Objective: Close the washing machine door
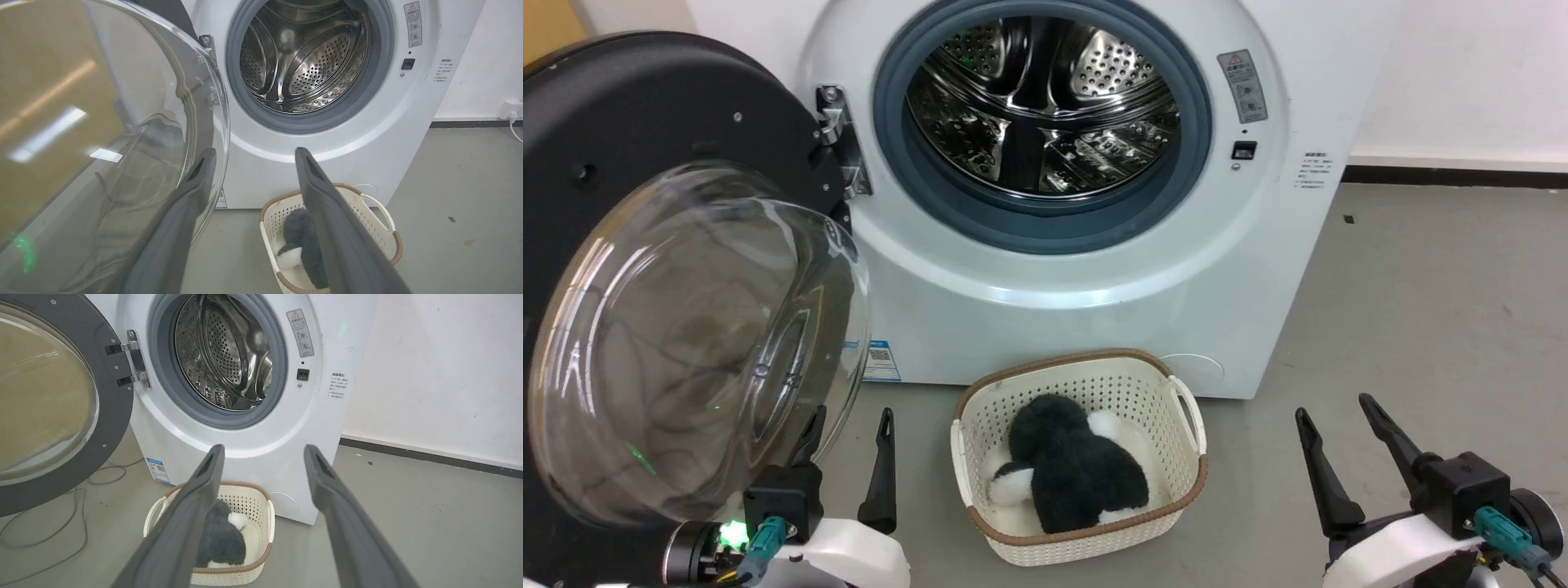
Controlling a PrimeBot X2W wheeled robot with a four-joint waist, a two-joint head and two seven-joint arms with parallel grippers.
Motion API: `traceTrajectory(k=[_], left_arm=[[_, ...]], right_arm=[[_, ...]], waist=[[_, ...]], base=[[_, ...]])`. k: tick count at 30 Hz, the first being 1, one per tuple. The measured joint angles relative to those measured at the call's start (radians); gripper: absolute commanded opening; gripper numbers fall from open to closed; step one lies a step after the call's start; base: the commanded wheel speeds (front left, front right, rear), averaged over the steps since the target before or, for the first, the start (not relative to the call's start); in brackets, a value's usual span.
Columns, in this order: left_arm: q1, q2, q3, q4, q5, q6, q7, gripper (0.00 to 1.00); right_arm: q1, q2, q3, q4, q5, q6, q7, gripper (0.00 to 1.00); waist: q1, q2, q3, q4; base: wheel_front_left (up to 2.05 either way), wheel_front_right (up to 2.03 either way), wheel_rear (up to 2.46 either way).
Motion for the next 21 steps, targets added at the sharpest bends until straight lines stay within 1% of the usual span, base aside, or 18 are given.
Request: traceTrajectory(k=[21], left_arm=[[0.002,0.0,-0.021,0.012,-0.018,0.006,-0.043,1.0]], right_arm=[[0.016,0.0,0.01,0.007,0.013,0.0,-0.045,1.0]], waist=[[0.0,0.0,-0.005,0.091]], base=[[0.0,0.0,0.0]])
